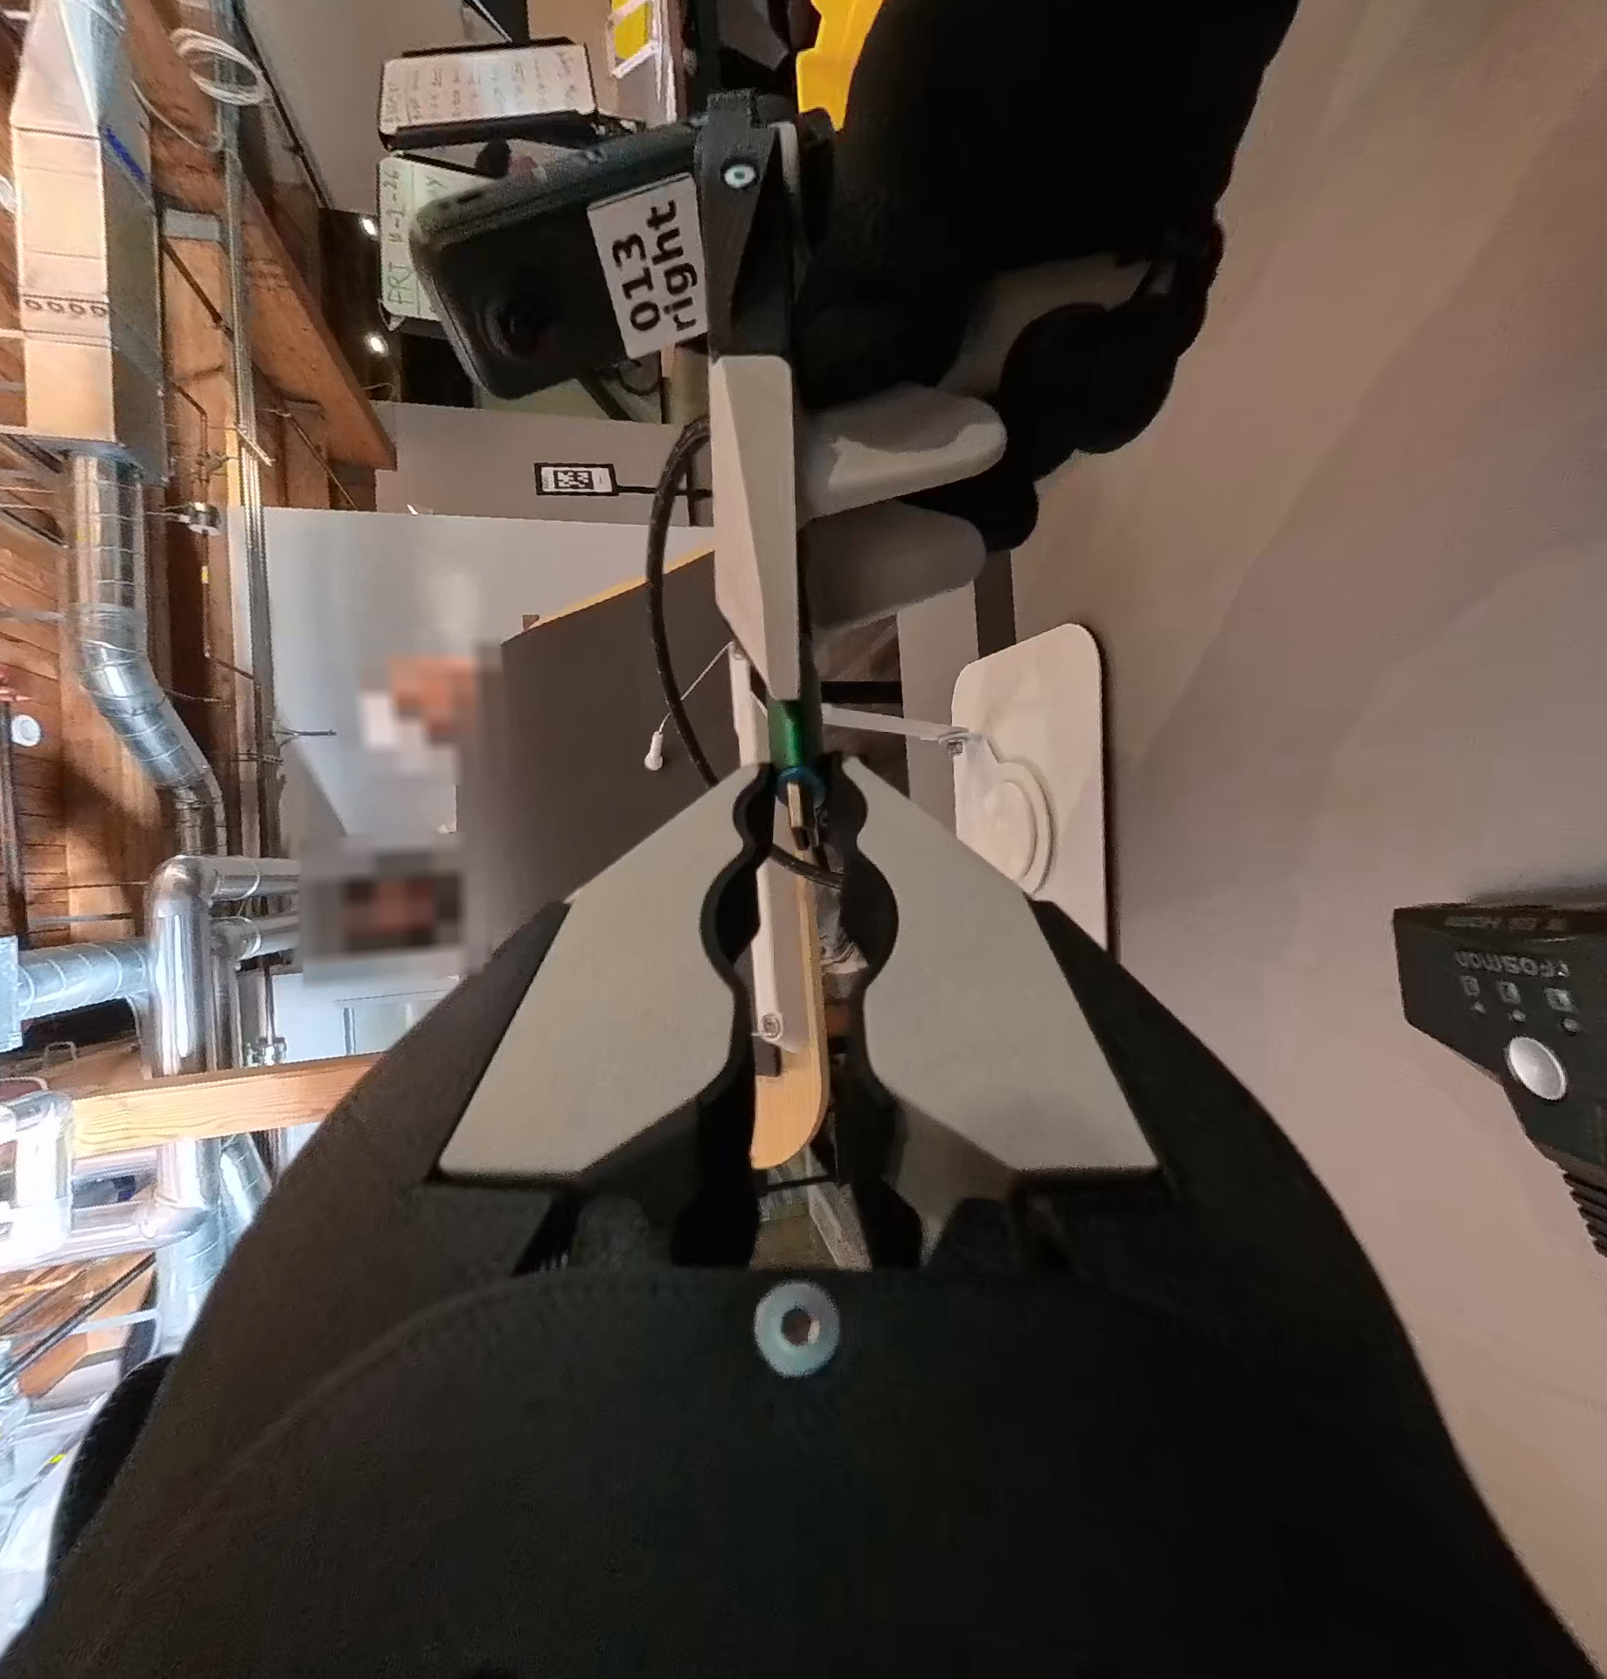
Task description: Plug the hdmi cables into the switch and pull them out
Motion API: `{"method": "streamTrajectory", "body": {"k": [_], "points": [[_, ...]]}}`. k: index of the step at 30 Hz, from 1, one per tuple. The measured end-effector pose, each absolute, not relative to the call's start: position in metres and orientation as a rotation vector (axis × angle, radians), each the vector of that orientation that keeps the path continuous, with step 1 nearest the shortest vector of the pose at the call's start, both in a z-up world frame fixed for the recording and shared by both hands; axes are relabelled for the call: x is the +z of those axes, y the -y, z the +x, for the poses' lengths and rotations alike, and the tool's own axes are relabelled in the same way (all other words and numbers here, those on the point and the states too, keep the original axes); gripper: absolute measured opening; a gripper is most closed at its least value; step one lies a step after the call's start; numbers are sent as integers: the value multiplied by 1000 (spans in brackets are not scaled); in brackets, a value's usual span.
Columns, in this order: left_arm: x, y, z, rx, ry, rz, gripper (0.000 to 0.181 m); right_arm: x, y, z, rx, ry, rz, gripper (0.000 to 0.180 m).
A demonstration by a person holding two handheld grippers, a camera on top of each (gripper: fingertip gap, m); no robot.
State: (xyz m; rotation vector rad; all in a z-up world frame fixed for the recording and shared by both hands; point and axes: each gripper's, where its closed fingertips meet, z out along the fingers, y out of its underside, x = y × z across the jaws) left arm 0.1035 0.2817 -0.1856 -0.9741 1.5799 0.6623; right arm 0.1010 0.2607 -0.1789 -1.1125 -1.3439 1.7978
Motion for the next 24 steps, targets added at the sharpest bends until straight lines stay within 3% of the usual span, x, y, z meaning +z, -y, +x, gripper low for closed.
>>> {"method": "streamTrajectory", "body": {"k": [24], "points": [[-180,-283,104,721,-1529,-975,9,-171,-261,98,1790,1321,-1106,19]]}}
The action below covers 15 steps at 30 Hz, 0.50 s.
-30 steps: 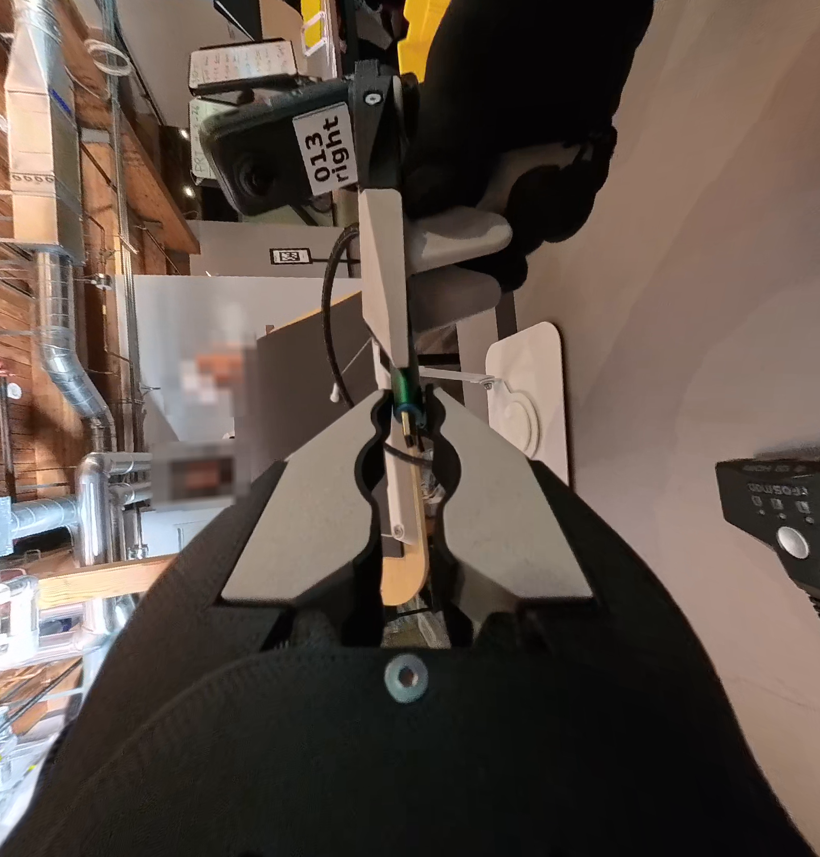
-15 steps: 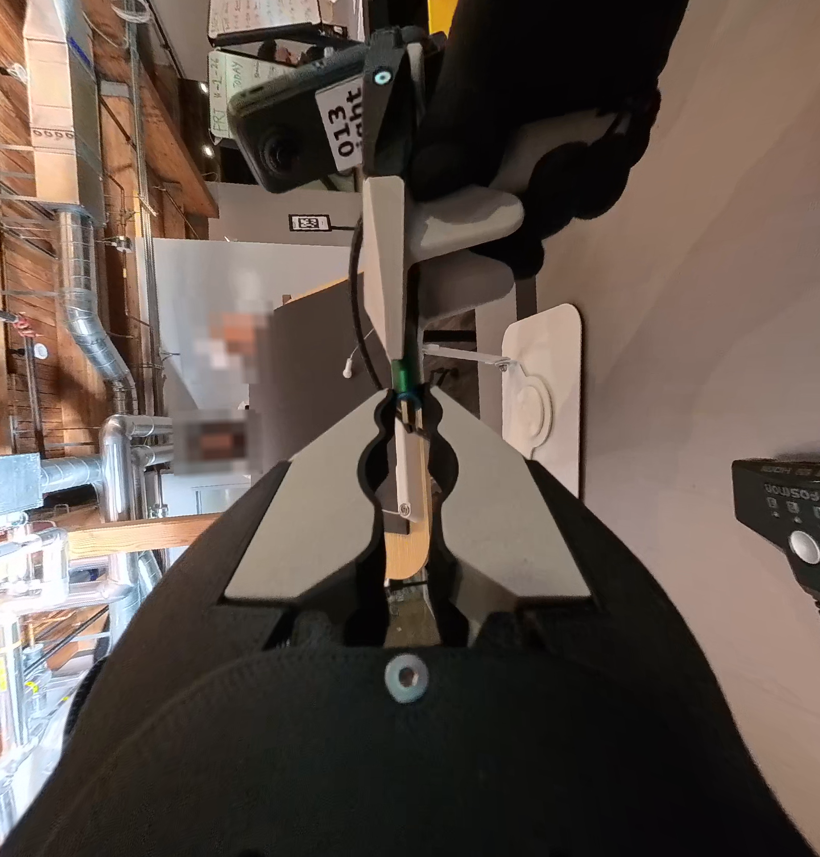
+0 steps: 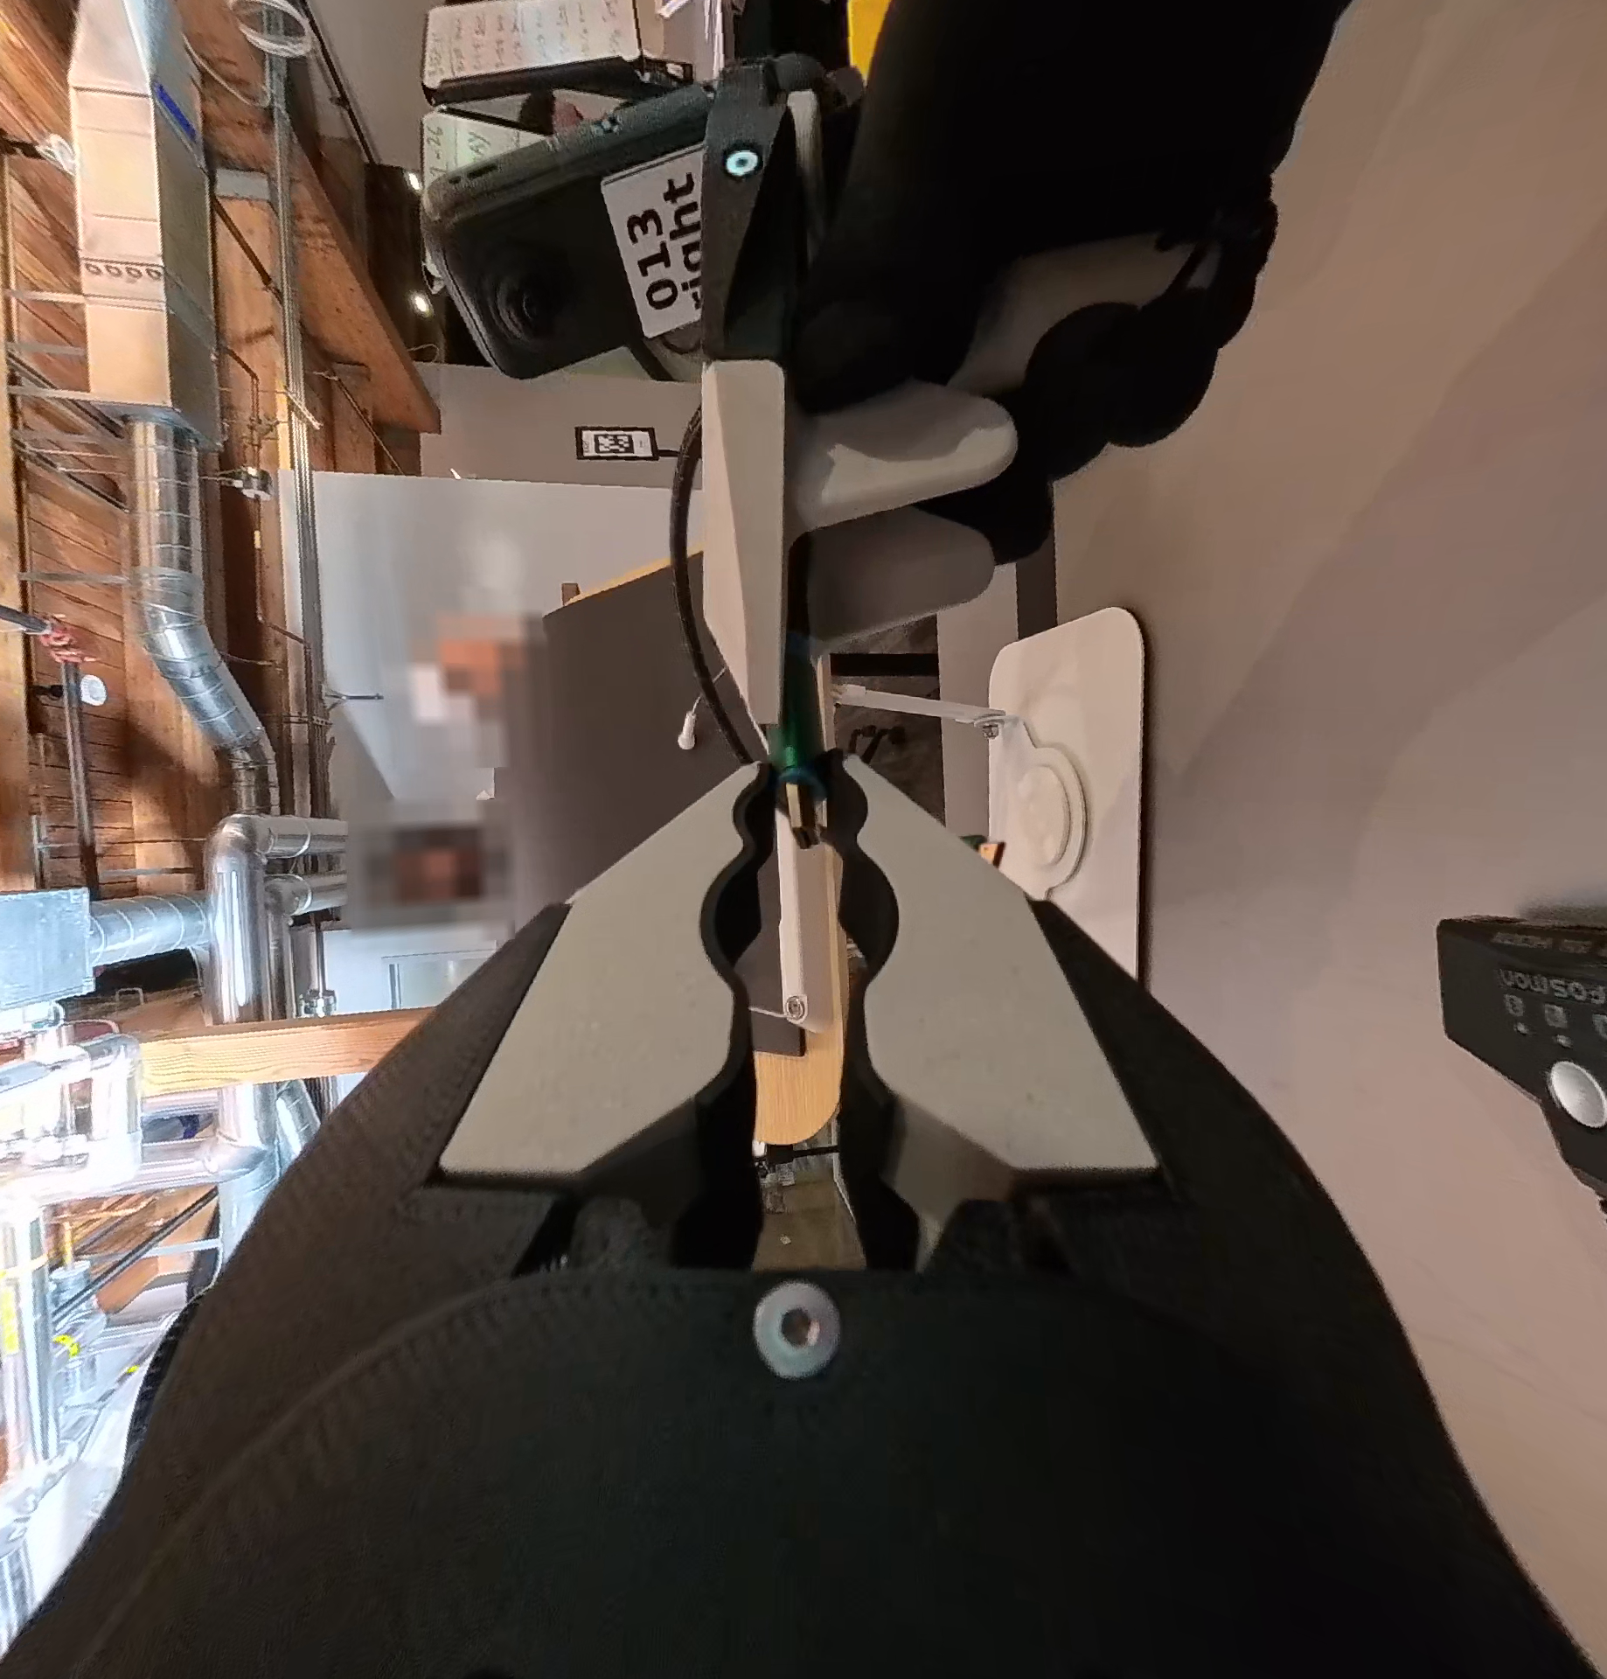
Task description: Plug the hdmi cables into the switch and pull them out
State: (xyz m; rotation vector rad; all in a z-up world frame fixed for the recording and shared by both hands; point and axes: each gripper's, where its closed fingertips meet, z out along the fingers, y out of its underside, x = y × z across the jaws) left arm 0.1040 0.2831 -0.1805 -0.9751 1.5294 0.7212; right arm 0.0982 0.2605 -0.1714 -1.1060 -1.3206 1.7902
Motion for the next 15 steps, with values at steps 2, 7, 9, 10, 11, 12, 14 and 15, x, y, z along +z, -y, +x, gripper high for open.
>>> {"method": "streamTrajectory", "body": {"k": [2,7,9,10,11,12,14,15], "points": [[-181,-283,105,740,-1535,-965,9,-173,-261,99,1807,1316,-1110,19],[-181,-283,104,742,-1532,-962,9,-173,-261,101,1819,1312,-1110,19],[-181,-282,104,742,-1532,-962,9,-173,-262,102,1831,1307,-1111,19],[-182,-282,104,745,-1533,-963,9,-173,-263,103,1833,1303,-1109,19],[-182,-282,104,743,-1534,-964,9,-173,-263,103,1833,1301,-1108,18],[-183,-283,103,742,-1535,-967,9,-174,-263,103,1827,1305,-1107,18],[-185,-283,102,739,-1536,-973,9,-175,-263,102,1811,1313,-1112,17],[-186,-283,102,732,-1537,-978,9,-176,-263,102,1805,1319,-1116,17]]}}
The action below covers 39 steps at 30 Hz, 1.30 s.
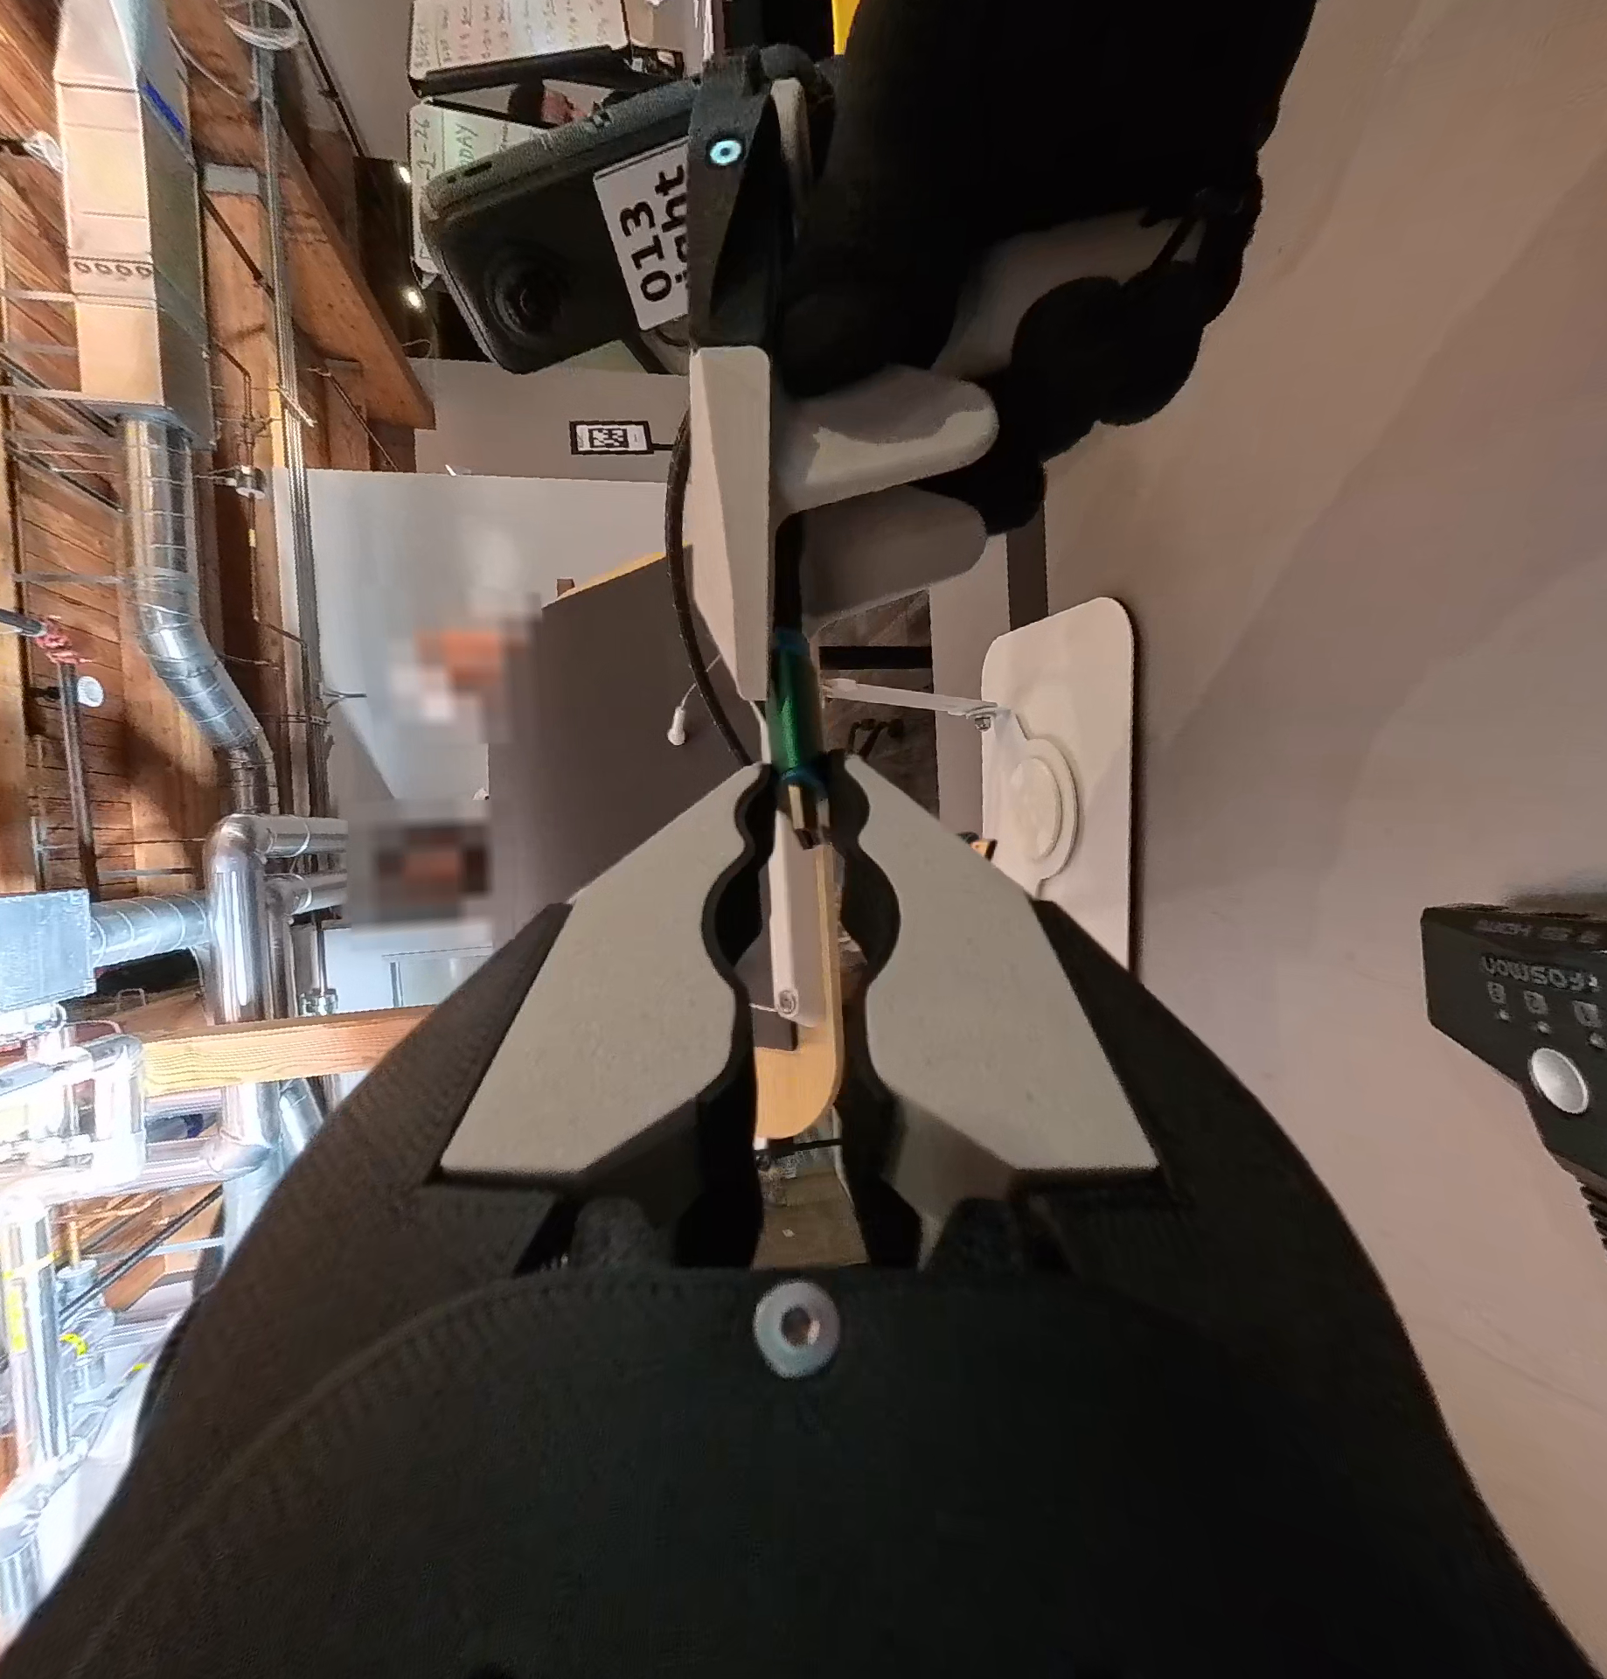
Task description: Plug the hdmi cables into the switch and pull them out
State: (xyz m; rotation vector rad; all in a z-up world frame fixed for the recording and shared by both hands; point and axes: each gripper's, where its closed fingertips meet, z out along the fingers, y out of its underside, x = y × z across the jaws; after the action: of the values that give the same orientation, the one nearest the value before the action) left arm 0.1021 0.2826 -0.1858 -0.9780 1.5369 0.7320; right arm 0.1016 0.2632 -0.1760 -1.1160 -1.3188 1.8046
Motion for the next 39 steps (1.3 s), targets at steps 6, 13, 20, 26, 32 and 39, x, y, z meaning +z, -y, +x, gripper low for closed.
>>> {"method": "streamTrajectory", "body": {"k": [6,13,20,26,32,39], "points": [[-191,-284,100,701,-1546,-1013,15,-181,-268,102,1770,1321,-1138,16],[-190,-282,82,503,-1524,-1222,55,-188,-274,117,1689,1338,-1091,16],[-220,-286,54,234,-1481,-1576,83,-187,-268,126,1612,1380,-994,16],[-275,-278,38,17,-1500,-1894,110,-185,-267,126,1586,1380,-959,16],[-313,-259,31,-154,-1541,-2036,107,-188,-268,125,1588,1382,-969,16],[-328,-252,30,-139,-1604,-2020,93,-190,-266,120,1613,1384,-970,16]]}}
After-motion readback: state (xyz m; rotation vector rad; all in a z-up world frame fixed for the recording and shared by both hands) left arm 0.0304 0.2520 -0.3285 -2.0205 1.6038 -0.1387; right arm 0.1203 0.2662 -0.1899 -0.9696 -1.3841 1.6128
